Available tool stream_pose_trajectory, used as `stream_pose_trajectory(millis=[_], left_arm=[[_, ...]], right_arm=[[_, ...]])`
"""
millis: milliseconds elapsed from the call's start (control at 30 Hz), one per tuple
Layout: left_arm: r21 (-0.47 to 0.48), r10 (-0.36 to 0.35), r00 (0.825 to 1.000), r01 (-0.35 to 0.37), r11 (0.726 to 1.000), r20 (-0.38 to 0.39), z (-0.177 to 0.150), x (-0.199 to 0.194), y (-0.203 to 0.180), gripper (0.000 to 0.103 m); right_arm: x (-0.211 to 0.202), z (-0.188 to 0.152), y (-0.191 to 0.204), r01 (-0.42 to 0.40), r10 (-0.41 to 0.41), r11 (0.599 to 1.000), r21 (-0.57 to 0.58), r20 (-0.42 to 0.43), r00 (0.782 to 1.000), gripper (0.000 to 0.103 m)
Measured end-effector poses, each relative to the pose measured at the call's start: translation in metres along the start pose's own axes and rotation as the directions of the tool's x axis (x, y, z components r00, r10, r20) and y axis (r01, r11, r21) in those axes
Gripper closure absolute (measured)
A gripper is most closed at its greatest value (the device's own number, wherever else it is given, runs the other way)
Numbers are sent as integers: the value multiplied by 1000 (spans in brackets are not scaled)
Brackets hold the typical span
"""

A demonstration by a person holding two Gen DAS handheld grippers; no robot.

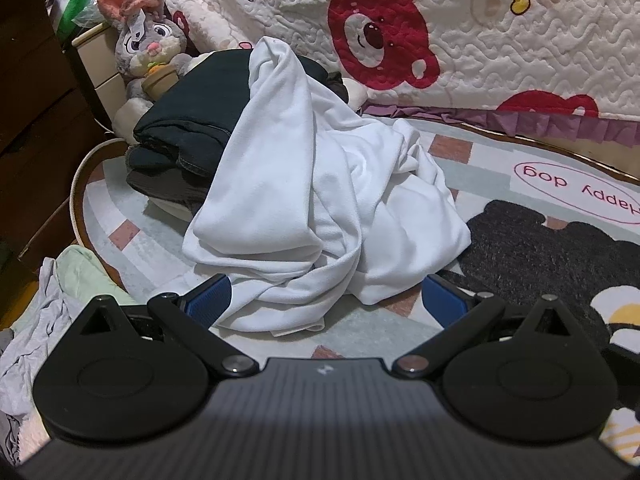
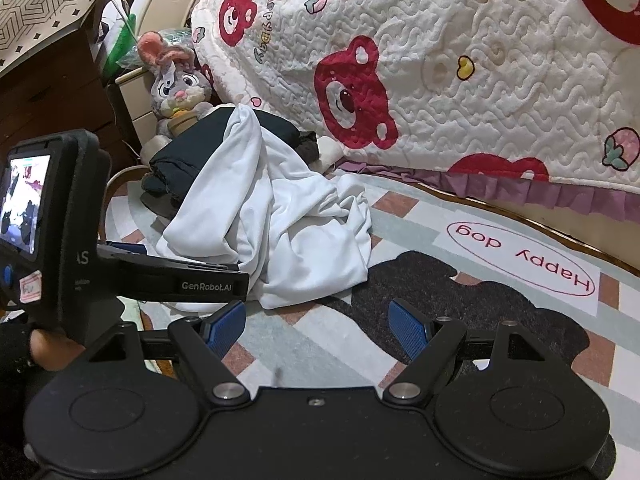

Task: Fold clothes

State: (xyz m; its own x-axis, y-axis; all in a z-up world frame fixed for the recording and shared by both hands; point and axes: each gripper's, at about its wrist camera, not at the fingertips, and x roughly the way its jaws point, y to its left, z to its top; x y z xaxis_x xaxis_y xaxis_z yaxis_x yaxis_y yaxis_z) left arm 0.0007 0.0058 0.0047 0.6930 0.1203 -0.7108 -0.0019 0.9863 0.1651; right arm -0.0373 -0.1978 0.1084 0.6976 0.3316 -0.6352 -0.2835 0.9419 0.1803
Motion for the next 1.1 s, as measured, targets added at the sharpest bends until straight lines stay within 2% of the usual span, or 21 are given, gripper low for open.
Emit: stream_pose_trajectory(millis=[800,1000,1100], left_arm=[[-4,-7,1000,7,1000,-24,-2,4,3,0],[-13,-3,1000,2,1000,-26,-1,12,6,0],[-57,-53,998,50,997,-47,5,21,17,0]], right_arm=[[5,-3,1,11,-11,1000,0,-22,1000,20],[14,-10,-16,32,-32,996,81,9,999,18],[21,-13,-31,28,-27,991,130,-8,1000,17]])
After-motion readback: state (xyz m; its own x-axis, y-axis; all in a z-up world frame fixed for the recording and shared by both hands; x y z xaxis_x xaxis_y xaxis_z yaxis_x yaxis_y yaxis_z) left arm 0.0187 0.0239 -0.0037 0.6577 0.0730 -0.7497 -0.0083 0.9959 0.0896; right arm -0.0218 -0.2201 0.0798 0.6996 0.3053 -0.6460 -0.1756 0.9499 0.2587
